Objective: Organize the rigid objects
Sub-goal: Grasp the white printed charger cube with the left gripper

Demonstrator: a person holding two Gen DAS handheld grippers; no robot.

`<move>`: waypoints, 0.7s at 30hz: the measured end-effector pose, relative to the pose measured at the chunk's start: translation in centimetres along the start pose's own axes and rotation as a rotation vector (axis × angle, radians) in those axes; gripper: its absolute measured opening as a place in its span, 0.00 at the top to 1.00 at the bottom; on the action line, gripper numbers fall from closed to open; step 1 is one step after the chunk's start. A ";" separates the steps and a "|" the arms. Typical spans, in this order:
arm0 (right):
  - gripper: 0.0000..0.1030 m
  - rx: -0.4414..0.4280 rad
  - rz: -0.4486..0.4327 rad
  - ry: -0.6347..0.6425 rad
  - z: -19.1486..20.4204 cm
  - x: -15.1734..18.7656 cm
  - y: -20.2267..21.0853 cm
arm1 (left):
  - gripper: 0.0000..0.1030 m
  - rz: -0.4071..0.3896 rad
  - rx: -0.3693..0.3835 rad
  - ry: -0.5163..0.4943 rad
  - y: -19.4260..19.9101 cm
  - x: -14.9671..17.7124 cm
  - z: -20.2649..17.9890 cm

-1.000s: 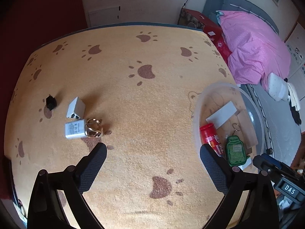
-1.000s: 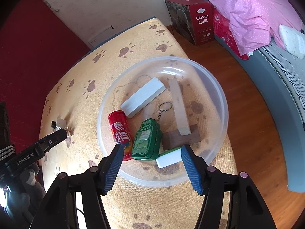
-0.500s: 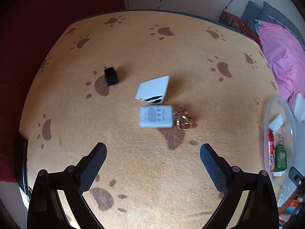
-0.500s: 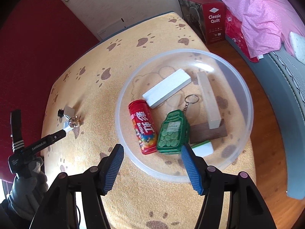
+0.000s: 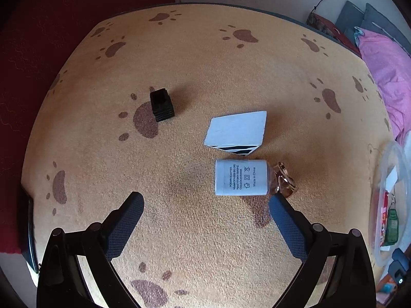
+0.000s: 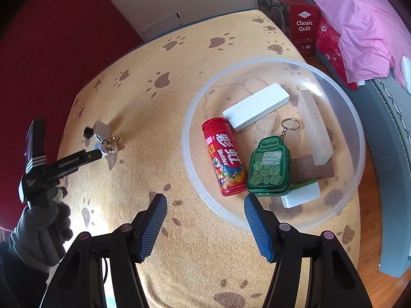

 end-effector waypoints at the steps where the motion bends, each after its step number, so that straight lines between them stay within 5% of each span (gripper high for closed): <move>1: 0.36 0.003 0.004 0.001 0.1 0.1 -0.1 | 0.04 0.002 0.003 -0.004 -0.3 -0.1 -0.2; 13: 0.36 0.025 0.047 0.021 1.8 0.9 -1.4 | 0.09 0.001 0.043 0.016 -1.7 -1.6 0.1; 21: 0.36 0.007 0.070 0.065 4.5 1.0 -2.8 | 0.54 0.012 0.141 -0.034 -0.7 -1.0 -0.6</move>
Point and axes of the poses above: each gripper's, at about its wrist camera, not at the fingertips, and y roughly against the way its jaws point, z to its left, x to its underside, the point moved 7 cm from there along -y, roughly the way its jaws point, and after that the axes turned 1 degree about x, right-handed, at the moved point
